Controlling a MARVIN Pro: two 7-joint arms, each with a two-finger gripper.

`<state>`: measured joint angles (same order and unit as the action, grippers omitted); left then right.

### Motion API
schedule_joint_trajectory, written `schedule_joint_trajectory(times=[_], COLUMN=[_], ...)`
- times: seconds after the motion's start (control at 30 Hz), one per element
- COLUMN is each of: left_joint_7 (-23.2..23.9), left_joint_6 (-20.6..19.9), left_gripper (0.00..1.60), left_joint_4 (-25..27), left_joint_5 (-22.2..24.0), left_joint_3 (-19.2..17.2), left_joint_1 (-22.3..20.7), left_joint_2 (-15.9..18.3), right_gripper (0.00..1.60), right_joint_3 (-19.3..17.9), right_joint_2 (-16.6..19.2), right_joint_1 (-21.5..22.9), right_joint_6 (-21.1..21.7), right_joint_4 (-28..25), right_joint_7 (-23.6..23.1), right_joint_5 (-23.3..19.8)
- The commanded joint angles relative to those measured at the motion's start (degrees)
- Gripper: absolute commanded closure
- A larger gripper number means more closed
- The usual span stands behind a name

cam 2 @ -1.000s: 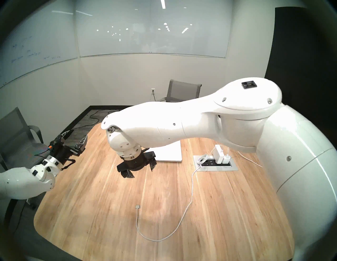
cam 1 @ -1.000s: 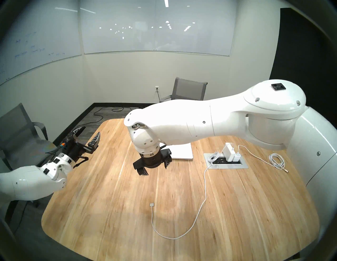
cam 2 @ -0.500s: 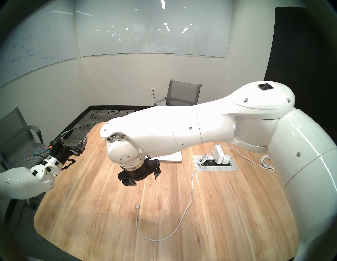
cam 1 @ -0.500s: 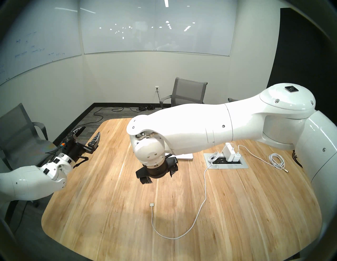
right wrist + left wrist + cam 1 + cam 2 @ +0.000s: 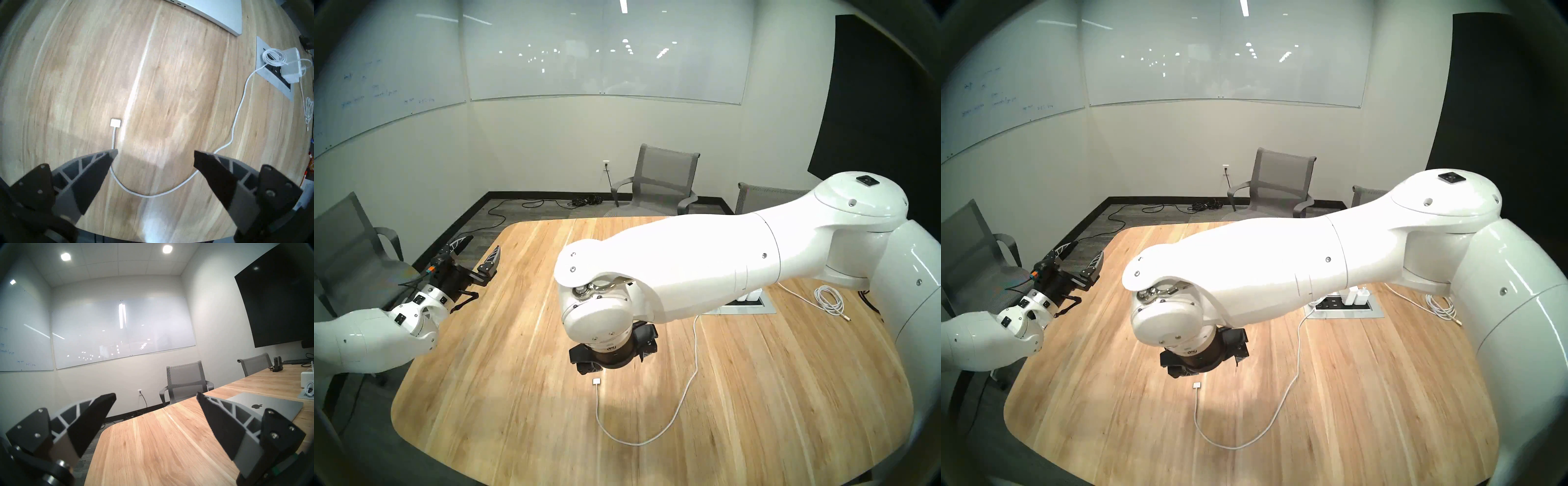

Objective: Plug the charging cable into the port of a MacBook

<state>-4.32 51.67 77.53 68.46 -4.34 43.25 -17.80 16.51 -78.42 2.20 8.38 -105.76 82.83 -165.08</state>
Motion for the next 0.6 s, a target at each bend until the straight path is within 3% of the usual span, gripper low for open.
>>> schedule_joint_trajectory(times=[0.0,0.23,0.57], left_joint_7=[-0.1,-0.1,-0.1], left_joint_6=[0.4,0.4,0.4], left_gripper=[0.0,0.0,0.0], left_joint_4=[0.1,0.1,0.1], left_joint_5=[-0.1,-0.1,-0.1], left_joint_3=[-0.8,-0.8,-0.8], left_joint_1=[-0.9,-0.9,-0.9], left_joint_2=[0.1,0.1,0.1], right_gripper=[0.0,0.0,0.0], right_joint_3=[-0.5,0.2,0.1], right_joint_2=[-2.6,-4.9,-5.1], right_joint_1=[-1.3,-3.2,-4.1], right_joint_6=[-0.4,-0.9,-1.2], right_joint_4=[1.3,2.7,3.1], right_joint_7=[0.2,0.5,0.8], right_joint_5=[0.1,0.1,0.1])
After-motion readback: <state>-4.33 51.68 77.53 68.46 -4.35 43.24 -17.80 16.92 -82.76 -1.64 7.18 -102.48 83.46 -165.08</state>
